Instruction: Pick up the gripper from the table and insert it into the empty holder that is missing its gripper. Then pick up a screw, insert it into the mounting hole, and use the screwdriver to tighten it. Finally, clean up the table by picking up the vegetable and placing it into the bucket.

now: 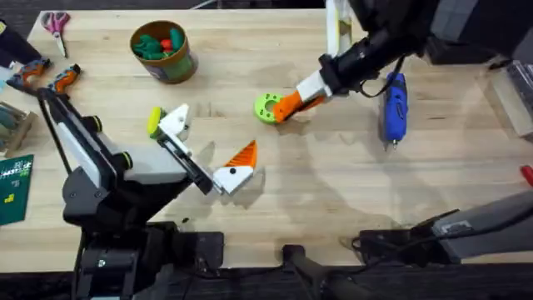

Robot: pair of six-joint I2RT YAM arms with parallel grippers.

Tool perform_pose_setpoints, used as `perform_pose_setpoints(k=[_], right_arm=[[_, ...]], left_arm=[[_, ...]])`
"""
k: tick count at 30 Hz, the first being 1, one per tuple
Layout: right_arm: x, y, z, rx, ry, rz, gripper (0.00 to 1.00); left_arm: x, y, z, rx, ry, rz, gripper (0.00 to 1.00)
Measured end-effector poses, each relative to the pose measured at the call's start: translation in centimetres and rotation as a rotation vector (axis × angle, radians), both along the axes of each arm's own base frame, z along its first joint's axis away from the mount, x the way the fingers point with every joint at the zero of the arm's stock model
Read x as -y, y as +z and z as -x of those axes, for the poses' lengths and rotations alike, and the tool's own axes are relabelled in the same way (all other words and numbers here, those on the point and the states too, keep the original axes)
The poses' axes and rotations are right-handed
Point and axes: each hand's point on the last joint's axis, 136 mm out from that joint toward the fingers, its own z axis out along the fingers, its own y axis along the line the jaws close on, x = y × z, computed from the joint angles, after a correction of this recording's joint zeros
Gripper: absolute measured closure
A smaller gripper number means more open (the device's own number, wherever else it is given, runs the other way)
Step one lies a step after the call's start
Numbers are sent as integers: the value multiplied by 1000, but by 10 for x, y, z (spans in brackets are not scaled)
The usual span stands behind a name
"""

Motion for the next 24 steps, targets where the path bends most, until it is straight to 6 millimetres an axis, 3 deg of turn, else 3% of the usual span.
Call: perform_pose_setpoints(k=[6, 9, 14, 20, 24], right_arm=[[-17, 38, 8, -63, 35, -284, 988], [-24, 47, 15, -74, 69, -378, 988], [-32, 45, 33, -113, 114, -554, 989], [-41, 34, 64, -239, 140, -623, 989], [-58, 40, 66, -202, 202, -663, 989]], left_arm=[[8, 0, 9, -6, -70, 8, 15], [10, 0, 12, -7, -90, 10, 15], [15, 0, 17, -11, -133, 15, 15], [21, -1, 25, -17, -189, 22, 15], [23, -1, 30, -21, -218, 26, 15]])
